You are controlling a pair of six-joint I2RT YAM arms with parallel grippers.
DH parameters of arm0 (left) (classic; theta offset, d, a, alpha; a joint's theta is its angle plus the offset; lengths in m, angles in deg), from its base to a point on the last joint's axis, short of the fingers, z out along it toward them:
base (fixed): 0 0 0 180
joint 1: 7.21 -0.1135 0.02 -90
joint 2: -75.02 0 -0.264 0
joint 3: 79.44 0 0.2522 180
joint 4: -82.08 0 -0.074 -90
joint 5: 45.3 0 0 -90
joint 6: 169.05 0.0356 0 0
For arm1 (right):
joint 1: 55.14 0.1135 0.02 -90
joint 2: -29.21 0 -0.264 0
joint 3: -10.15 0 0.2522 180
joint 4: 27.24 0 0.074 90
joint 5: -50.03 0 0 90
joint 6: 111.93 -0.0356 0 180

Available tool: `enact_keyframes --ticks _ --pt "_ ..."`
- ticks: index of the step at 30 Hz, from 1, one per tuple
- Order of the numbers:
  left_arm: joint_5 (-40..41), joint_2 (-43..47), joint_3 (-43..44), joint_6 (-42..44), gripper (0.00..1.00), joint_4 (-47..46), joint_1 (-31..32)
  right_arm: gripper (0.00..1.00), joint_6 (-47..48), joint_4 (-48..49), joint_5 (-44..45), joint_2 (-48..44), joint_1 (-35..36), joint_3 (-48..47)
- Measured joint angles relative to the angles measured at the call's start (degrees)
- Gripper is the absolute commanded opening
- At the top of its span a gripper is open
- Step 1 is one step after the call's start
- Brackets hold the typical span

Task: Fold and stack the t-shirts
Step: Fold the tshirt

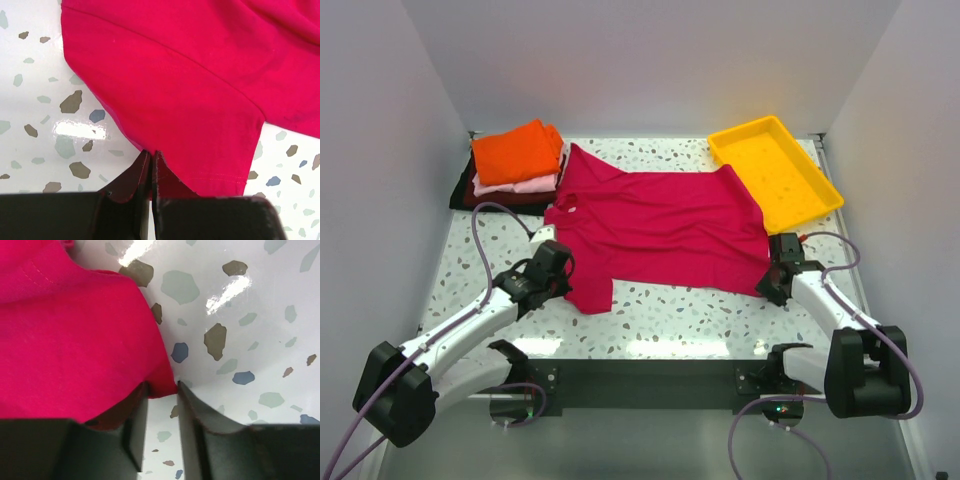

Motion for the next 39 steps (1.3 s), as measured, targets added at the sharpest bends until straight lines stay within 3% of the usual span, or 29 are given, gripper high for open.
enact_keyframes --ticks 2,6,15,26,39 --pt "0.02 0.00 0.00 0.00 0.00 0.00 0.02 0.23 -0.26 0.76 -0.02 0.04 0.02 0.13" --pt "0.04 0.13 0.02 0.00 0.00 0.07 0.00 0.00 -0.59 1.88 -0.09 0.26 0.02 0.20" --pt "-0.24 3.80 3.04 0.00 0.00 3.87 0.02 0.00 0.55 -1.92 -1.53 -3.89 0.02 -0.46" --pt "-1.92 13.49 13.42 0.04 0.00 12.31 0.02 0.00 6.80 -16.57 -1.60 -15.19 0.02 -16.68" --pt "-4.02 23.41 22.49 -1.57 0.00 23.98 0.02 0.00 7.89 -29.59 -8.04 -25.75 0.02 -18.49"
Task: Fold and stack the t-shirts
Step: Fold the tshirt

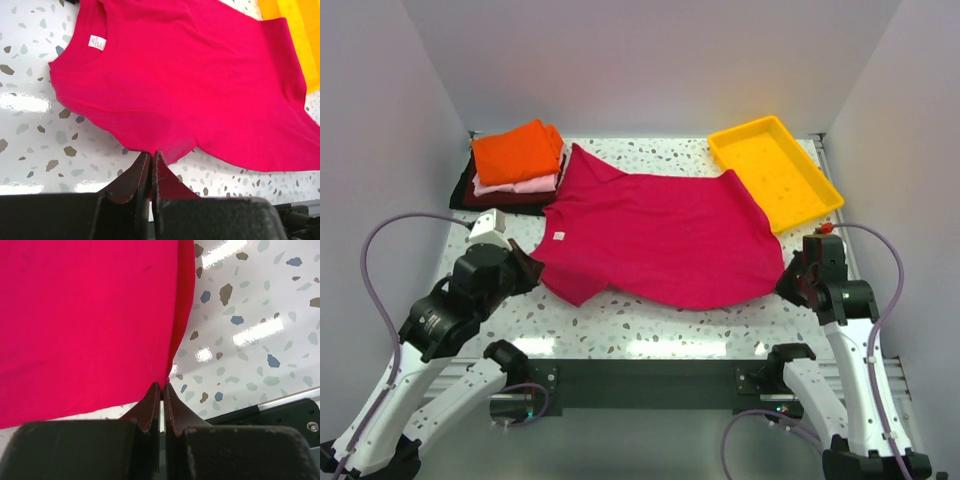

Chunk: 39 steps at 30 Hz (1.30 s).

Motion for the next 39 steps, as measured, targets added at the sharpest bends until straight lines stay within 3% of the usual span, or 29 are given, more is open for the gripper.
enact_keyframes --ticks 14,20,26,39 --pt "-5.25 6.73 5.22 -3.54 0.00 9.27 -0.02 0.00 -0.07 -9.29 -2.86 -6.93 0.00 -2.51" --pt "-5.97 6.36 5.62 -2.73 0.00 7.93 -0.07 0.00 0.20 -10.10 -3.21 -6.56 0.00 -2.86" --pt "-6.88 -3.48 0.28 0.50 0.00 1.46 -0.07 0.00 1.09 -4.90 -3.96 0.48 0.00 -1.46" --pt "-3.96 -24.46 3.98 8.81 0.00 -13.25 -1.66 0.00 3.48 10.71 -3.61 21.22 0.00 -0.31"
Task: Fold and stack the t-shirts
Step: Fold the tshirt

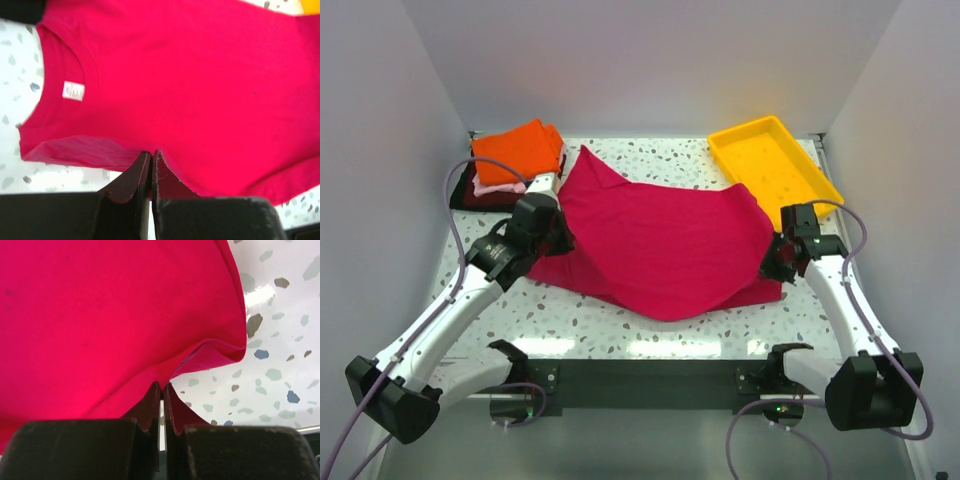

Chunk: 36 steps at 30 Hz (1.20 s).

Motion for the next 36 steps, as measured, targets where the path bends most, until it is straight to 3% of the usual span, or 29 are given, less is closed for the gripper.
enact_keyframes --ticks 10,36 --pt "-5.01 -8.15 4.98 4.87 0.00 -8.41 -10.75 0.00 0.87 5.22 2.89 10.71 -0.02 -4.13" --pt "-9.33 -33.77 15.82 10.19 0.00 -14.21 -14.97 0.00 1.07 9.64 11.87 25.90 -2.51 -8.70"
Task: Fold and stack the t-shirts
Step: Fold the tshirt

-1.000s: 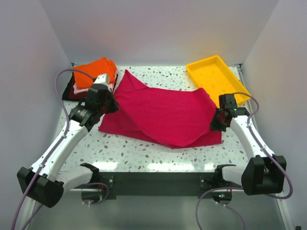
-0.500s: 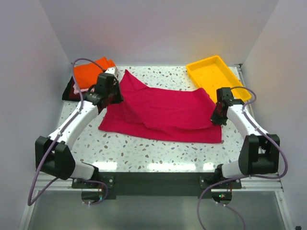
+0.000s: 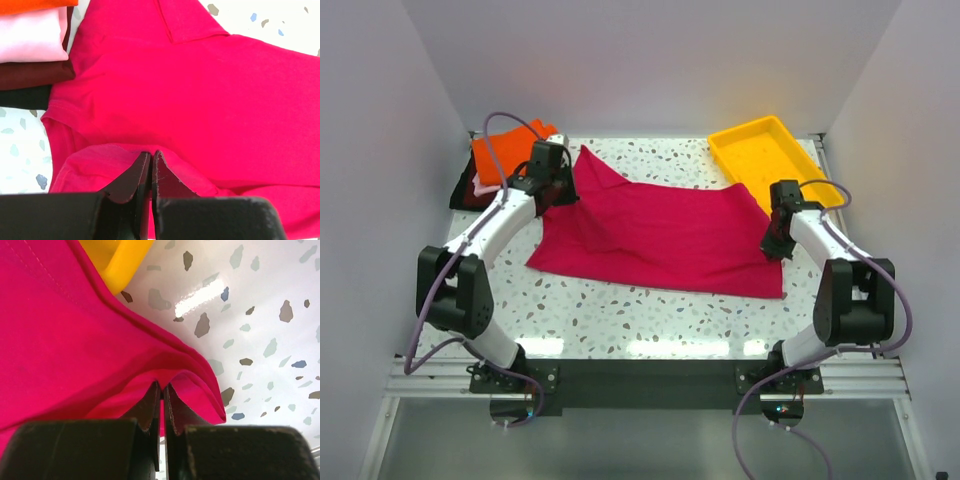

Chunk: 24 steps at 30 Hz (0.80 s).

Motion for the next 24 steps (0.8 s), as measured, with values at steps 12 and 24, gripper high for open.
enact_keyframes --ticks 12,24 --pt "0.74 -4.00 1.99 -1.07 0.00 -0.02 -0.98 0.00 0.24 0.74 1.55 2.69 -2.12 -1.31" --pt "2.64 -1.64 1.46 -2.60 0.00 0.02 -2.91 0.00 0.44 0.83 2.54 2.69 -3.08 -1.31"
